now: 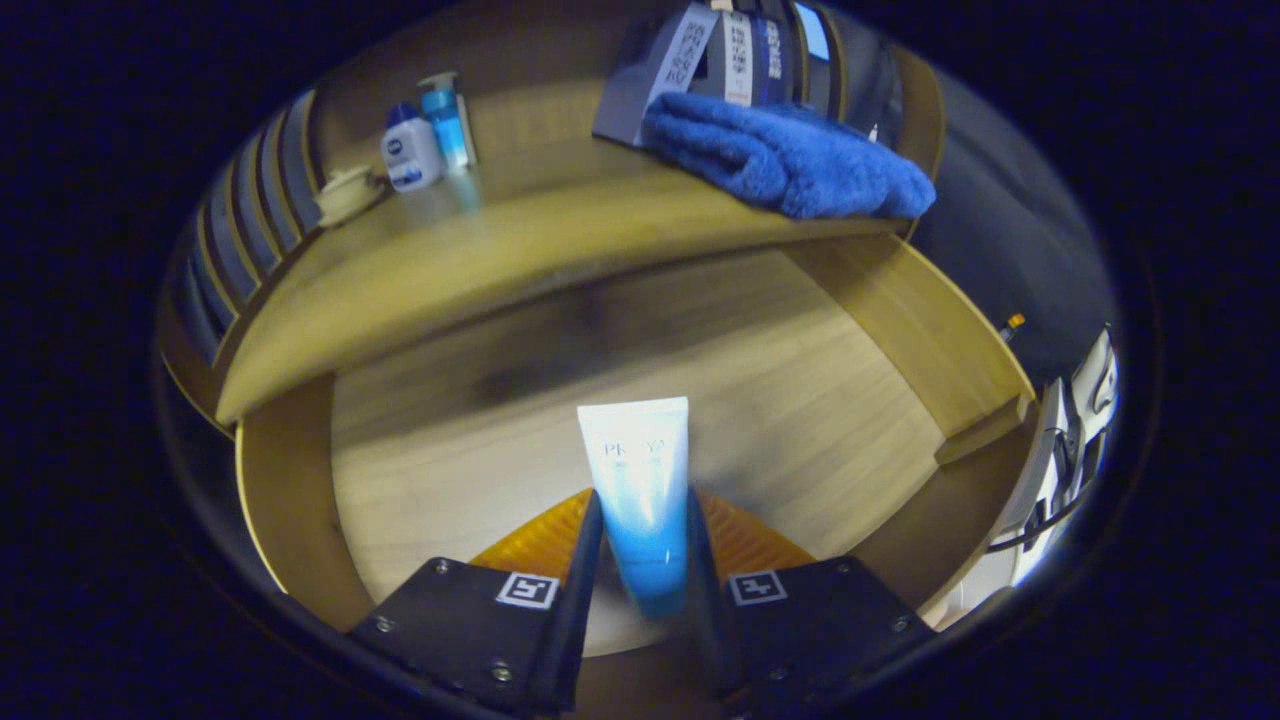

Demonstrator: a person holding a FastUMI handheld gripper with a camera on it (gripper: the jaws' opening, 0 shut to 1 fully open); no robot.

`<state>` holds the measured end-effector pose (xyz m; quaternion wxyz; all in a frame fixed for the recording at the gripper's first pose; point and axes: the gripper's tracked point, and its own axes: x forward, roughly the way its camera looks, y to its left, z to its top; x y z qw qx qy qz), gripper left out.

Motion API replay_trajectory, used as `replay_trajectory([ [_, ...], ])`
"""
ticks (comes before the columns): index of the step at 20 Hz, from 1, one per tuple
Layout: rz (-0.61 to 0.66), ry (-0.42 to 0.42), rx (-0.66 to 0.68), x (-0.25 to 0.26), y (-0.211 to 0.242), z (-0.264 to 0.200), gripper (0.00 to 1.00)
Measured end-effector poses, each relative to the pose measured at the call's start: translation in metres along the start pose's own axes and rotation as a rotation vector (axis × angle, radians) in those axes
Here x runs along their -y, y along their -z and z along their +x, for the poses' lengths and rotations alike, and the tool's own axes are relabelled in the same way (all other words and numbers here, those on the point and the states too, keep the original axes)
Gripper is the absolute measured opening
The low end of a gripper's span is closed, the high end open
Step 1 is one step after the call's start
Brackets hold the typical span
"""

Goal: Pull open the drawer, take out the items inside it, and place them on the countertop above the cabinet.

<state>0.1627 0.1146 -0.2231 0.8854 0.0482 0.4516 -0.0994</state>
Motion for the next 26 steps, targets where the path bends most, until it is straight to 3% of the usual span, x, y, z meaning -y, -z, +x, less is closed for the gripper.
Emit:
replay_trajectory([
  [7,0.049,-0.057,0.260,-0.011,-0.063,-0.050,0.47],
  [14,0.005,-0.061,0.395,-0.020,-0.111,-0.093,0.47],
  [18,-0.047,-0.077,0.415,-0.034,-0.143,-0.096,0.47],
  [26,-0.112,-0.188,0.337,-0.079,-0.168,-0.049,0.47],
])
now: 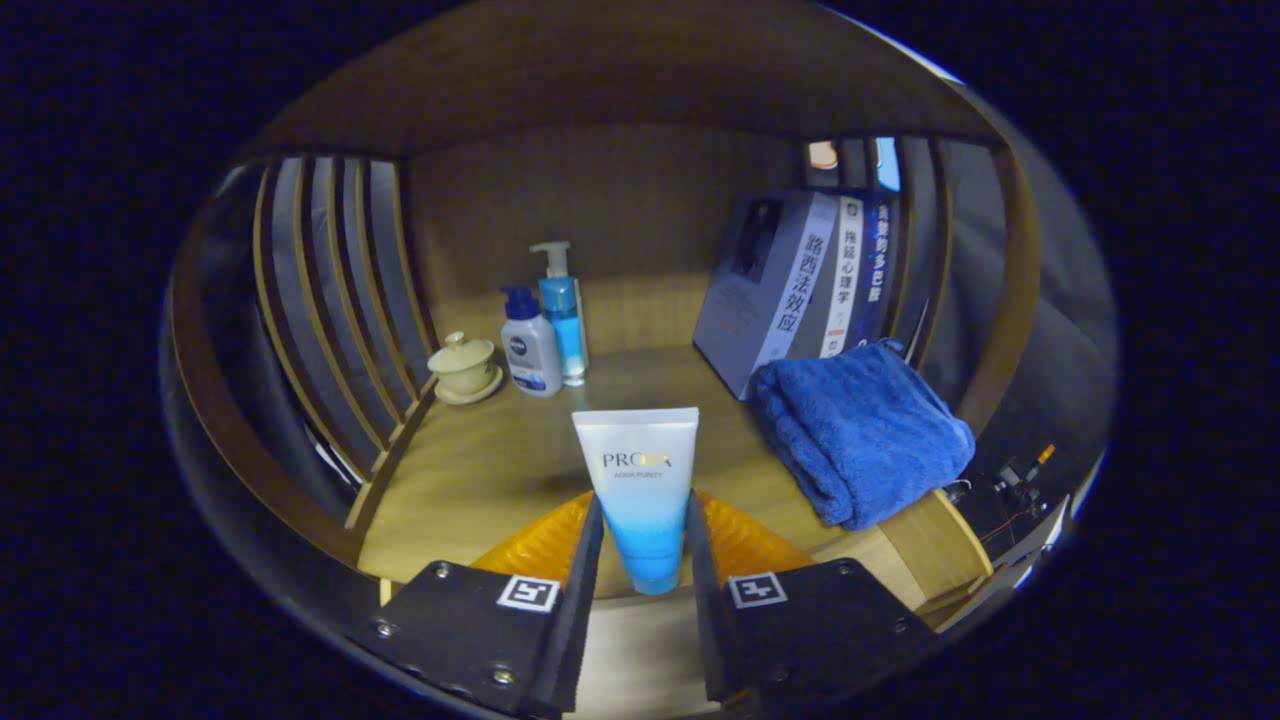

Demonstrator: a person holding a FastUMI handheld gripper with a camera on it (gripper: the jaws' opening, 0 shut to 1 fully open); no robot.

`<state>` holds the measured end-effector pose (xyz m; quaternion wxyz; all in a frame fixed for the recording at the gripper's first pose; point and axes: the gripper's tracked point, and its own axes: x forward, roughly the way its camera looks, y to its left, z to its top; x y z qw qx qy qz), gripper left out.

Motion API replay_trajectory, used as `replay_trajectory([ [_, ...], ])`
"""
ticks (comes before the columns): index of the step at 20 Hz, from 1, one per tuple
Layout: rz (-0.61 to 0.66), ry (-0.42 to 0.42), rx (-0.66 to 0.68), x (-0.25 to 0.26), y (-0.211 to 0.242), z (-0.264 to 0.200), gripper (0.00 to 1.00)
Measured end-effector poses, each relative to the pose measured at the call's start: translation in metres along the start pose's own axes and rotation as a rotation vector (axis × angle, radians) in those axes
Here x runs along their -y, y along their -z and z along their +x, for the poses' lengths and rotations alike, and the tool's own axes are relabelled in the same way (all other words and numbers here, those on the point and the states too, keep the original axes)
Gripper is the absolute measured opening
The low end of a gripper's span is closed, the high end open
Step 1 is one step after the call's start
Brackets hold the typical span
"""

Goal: Pull open the drawer, take out the items inside it, and place them on the countertop above the cabinet.

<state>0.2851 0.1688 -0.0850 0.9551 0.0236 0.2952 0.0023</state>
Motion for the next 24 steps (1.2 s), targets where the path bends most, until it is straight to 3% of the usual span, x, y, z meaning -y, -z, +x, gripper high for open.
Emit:
replay_trajectory([
  [11,0.017,-0.130,-0.012,-0.025,0.007,0.052,0.47],
  [17,0.011,-0.107,0.027,-0.018,0.003,0.056,0.47],
  [24,0.021,-0.068,0.131,-0.001,-0.021,0.020,0.46],
])
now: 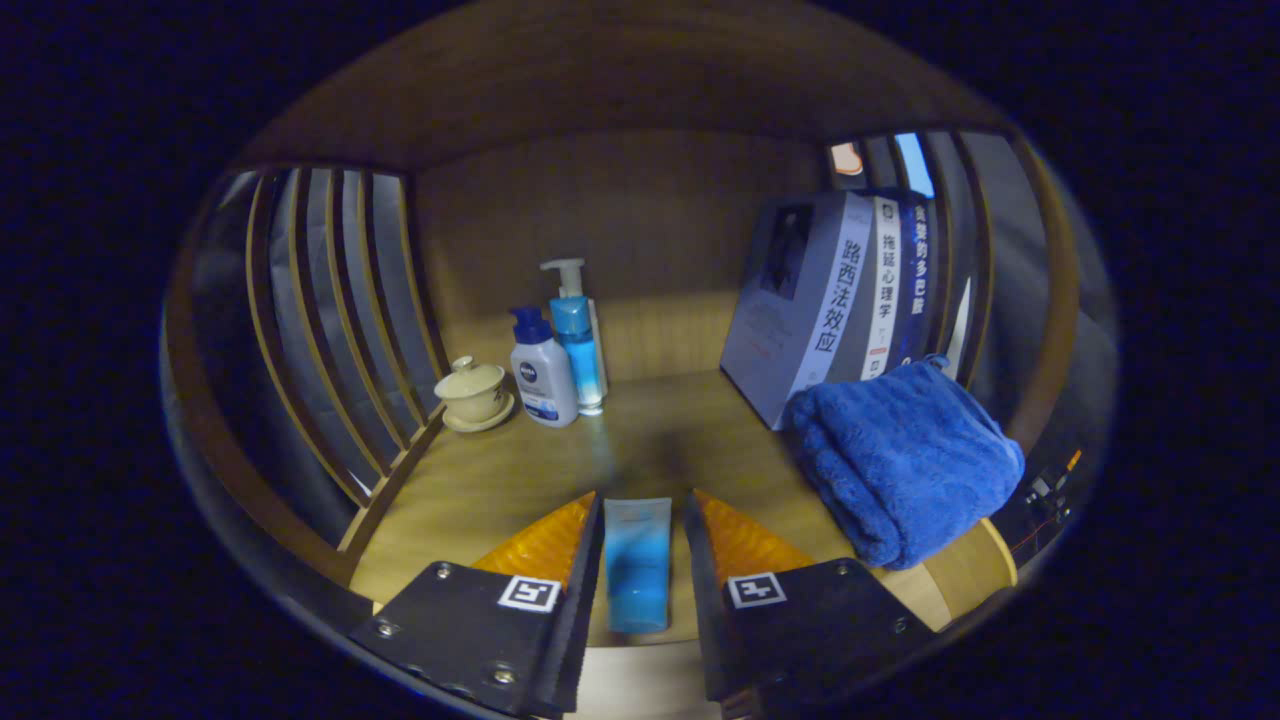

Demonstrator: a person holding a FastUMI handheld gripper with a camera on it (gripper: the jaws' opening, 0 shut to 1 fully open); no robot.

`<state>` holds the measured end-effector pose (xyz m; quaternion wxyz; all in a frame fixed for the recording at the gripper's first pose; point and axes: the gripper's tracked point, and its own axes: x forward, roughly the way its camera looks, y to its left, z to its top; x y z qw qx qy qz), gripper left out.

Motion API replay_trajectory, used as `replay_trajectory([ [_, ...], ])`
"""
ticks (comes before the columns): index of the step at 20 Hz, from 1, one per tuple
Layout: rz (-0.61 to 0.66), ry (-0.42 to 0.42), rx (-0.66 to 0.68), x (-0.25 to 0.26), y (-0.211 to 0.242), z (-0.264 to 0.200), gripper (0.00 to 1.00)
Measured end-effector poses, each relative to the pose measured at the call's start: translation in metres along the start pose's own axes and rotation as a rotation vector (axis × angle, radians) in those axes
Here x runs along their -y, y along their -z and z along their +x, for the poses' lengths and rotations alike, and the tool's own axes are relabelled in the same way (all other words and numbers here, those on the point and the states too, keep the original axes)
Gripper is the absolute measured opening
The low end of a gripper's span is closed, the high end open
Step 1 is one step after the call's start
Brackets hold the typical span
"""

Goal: Pull open the drawer, take out the items inside it, and place them on the countertop above the cabinet.

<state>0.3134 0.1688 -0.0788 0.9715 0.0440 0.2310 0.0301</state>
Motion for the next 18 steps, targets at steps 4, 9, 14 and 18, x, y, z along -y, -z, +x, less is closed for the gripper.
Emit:
replay_trajectory([
  [4,-0.029,0.059,0.079,0.024,-0.013,-0.045,0.47],
  [9,-0.039,0.156,0.166,0.058,-0.010,-0.112,0.47],
  [14,0.012,0.222,0.216,0.087,0.011,-0.164,0.47],
  [18,0.018,0.266,0.194,0.107,0.046,-0.193,0.47],
])
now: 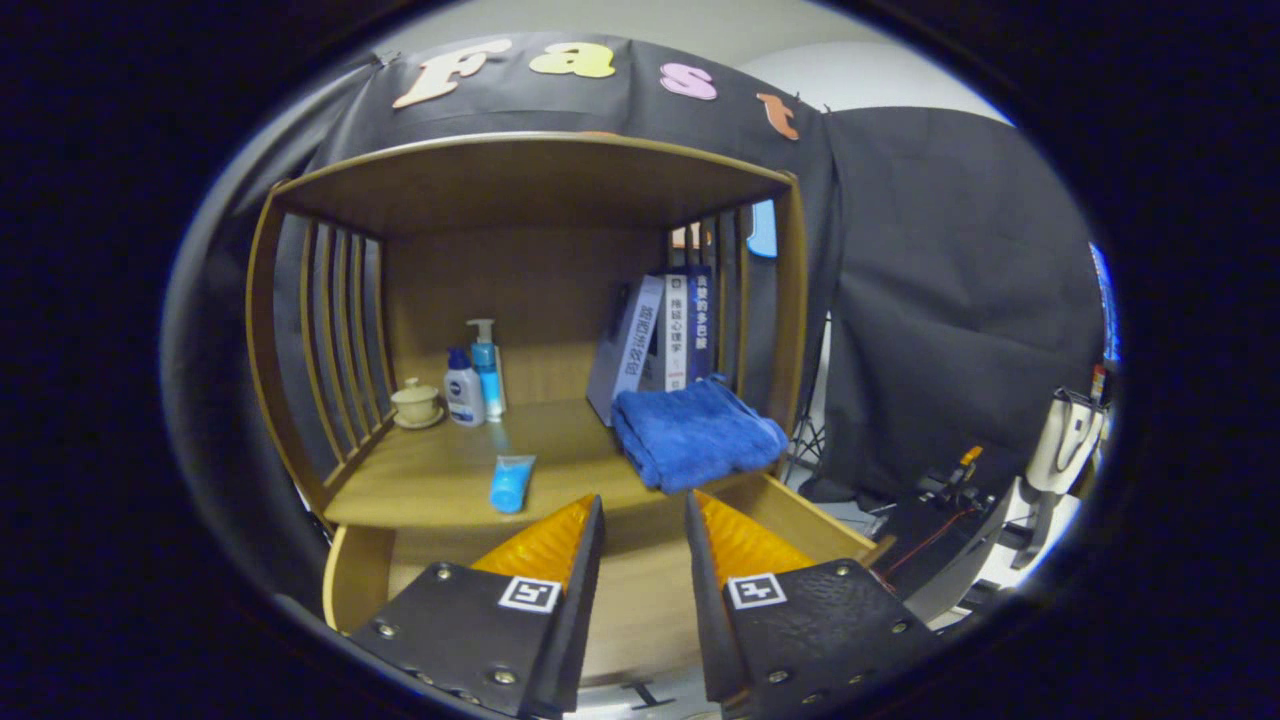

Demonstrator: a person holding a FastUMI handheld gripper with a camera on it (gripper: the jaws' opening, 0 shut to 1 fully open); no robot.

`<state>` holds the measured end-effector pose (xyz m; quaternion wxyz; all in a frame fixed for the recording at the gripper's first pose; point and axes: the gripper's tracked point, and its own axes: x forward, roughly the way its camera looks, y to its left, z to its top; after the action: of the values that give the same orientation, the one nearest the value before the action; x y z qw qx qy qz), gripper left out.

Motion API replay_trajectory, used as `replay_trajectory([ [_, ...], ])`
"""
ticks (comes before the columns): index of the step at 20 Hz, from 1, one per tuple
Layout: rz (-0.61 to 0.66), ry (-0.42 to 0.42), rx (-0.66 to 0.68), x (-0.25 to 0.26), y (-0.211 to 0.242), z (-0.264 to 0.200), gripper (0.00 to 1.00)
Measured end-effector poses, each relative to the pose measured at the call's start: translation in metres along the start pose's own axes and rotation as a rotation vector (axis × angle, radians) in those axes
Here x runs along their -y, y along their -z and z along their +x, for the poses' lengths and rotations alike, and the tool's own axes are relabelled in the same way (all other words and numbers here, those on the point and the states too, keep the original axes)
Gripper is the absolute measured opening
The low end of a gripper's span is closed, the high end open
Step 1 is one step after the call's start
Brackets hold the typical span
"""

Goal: Pull open the drawer, take out the items inside it, and place them on the countertop above the cabinet.

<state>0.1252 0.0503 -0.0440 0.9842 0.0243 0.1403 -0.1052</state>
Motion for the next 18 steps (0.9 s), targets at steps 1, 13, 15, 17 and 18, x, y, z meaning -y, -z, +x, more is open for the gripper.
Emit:
replay_trajectory([
  [1,0.014,0.001,0.004,0.003,0.006,-0.005,0.46],
  [13,0.018,0.010,-0.124,0.026,0.094,-0.038,0.47],
  [15,0.018,-0.012,-0.117,0.019,0.097,-0.038,0.47],
  [17,0.018,-0.027,-0.107,0.015,0.100,-0.041,0.47],
  [18,0.019,-0.029,-0.109,0.014,0.104,-0.042,0.47],
])
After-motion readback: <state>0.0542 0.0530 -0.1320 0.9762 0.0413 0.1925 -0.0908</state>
